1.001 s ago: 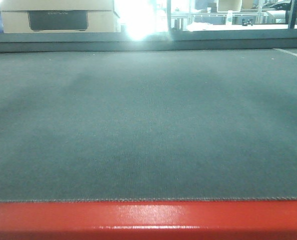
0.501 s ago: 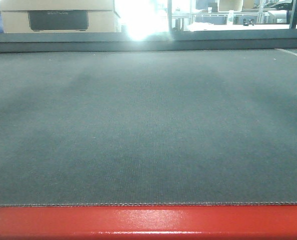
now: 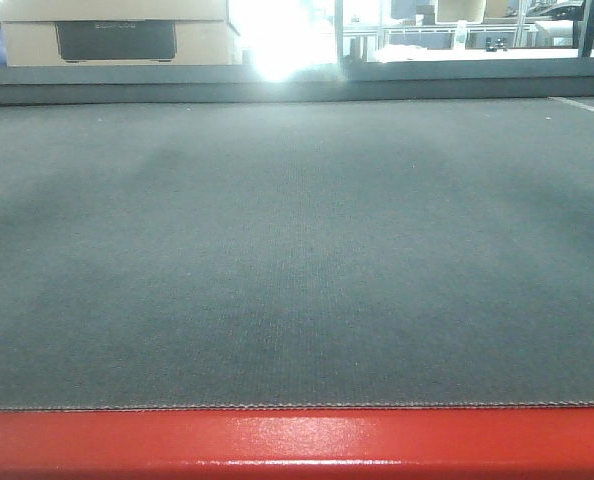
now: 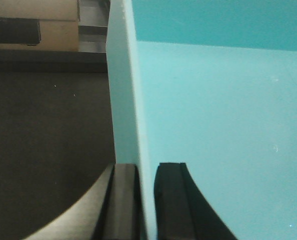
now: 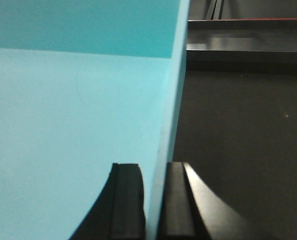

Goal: Fetch blue bin and place on conveyor start
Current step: 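Position the held teal bin above the grey conveyor belt, then lower the teal bin onto the belt and open both grippers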

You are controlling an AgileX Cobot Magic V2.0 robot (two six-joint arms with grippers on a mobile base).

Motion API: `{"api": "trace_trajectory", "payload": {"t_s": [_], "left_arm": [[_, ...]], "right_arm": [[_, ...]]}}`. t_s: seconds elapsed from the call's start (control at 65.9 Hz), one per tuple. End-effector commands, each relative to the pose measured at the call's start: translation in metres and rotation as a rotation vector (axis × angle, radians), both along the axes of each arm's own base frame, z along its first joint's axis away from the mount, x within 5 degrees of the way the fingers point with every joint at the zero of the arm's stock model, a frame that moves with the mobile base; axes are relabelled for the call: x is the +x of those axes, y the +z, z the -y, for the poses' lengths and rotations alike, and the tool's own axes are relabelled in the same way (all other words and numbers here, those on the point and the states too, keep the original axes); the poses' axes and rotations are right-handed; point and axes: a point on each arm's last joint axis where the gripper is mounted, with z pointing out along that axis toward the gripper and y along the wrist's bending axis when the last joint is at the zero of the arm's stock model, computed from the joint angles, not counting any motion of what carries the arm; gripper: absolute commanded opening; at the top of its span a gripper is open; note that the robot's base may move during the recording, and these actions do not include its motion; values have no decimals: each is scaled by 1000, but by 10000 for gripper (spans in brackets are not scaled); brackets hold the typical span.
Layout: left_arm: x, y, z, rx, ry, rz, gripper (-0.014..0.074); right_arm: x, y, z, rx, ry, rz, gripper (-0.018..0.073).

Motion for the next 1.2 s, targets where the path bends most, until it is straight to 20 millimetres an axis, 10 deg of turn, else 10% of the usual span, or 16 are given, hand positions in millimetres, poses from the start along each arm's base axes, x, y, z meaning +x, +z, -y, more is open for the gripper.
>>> {"api": "trace_trajectory", "payload": {"t_s": [0.0,0.592,1.184], "left_arm": [[-4,10,0,-28,-6,59,-111],[-18,-2,-4,14,-8,-134,-111],[-4,-167,2,96,-11,-381,-111]], "right_arm": [[-5,15,4,-8,-14,100,-153],[-31,8,4,-31,32,-109,-153],[-4,-168,2,-65,-5,-462,-153]]}}
